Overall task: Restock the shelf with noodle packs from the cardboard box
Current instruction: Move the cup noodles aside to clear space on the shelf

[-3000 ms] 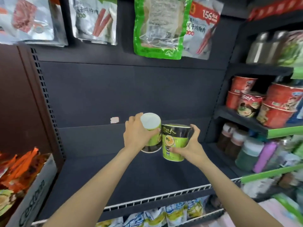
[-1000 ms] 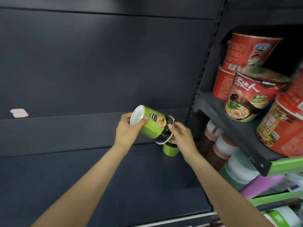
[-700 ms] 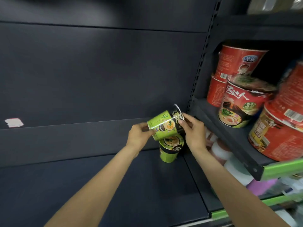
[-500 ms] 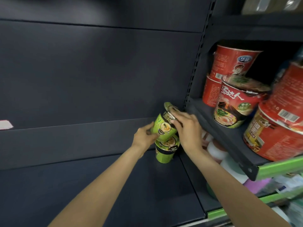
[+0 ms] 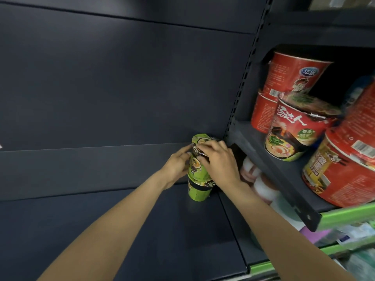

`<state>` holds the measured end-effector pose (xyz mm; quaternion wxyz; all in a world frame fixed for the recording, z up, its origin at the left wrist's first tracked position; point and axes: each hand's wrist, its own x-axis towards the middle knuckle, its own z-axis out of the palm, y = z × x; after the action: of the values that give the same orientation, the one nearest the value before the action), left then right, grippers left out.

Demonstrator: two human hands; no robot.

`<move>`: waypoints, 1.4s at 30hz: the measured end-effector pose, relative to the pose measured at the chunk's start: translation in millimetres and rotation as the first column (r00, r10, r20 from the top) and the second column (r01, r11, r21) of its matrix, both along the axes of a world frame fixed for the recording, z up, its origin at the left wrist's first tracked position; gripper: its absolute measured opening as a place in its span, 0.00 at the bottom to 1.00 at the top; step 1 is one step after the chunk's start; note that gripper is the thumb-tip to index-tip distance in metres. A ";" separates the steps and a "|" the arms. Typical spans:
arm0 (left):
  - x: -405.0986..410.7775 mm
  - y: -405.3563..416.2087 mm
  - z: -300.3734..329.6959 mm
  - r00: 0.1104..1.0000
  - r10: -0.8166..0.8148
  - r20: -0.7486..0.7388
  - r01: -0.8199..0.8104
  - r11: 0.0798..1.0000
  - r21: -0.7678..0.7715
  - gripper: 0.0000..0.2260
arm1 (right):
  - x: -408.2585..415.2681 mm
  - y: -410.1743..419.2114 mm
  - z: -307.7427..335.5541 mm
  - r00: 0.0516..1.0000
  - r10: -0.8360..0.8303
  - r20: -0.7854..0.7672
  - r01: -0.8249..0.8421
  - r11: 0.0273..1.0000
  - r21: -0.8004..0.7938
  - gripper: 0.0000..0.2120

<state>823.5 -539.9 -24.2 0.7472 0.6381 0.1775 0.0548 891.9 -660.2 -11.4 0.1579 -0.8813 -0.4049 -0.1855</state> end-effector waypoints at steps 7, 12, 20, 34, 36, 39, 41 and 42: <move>4.9 4.7 7.5 0.994 0.089 -0.065 -0.080 0.987 0.138 0.14 | -2.6 -0.4 1.6 0.999 0.013 -0.043 -0.018 0.992 -0.128 0.26; 9.9 14.2 7.8 0.975 0.220 0.039 -0.222 0.934 0.280 0.12 | -5.4 2.3 -2.6 0.998 -0.016 -0.061 0.013 0.998 -0.057 0.22; 5.3 16.7 18.9 0.974 0.224 0.044 -0.211 0.808 0.550 0.12 | -14.7 6.4 9.4 0.990 -0.002 -0.144 -0.001 1.000 -0.020 0.19; -193.7 75.2 67.4 0.886 0.430 0.172 -0.267 0.170 0.949 0.10 | -157.5 99.5 46.0 0.894 0.322 -0.312 -0.273 0.943 0.190 0.11; -238.2 93.3 69.8 0.863 0.472 0.182 -0.290 0.167 0.942 0.09 | -192.7 121.3 49.5 0.871 0.368 -0.325 -0.314 0.927 0.206 0.11; -308.2 124.8 72.3 0.817 0.546 0.183 -0.325 0.176 0.929 0.08 | -251.5 157.5 53.7 0.836 0.434 -0.335 -0.373 0.898 0.234 0.11; -355.9 147.6 71.8 0.792 0.581 0.186 -0.335 0.159 0.929 0.08 | -294.2 183.8 54.1 0.810 0.470 -0.352 -0.403 0.881 0.250 0.11; -379.2 159.3 71.2 0.785 0.590 0.186 -0.332 0.147 0.932 0.08 | -315.8 197.4 53.2 0.799 0.481 -0.361 -0.410 0.875 0.258 0.11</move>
<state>444.3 -380.6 47.0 0.1554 0.8598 0.3816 0.3016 576.1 -462.8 41.9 0.3523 -0.7633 -0.5414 0.0152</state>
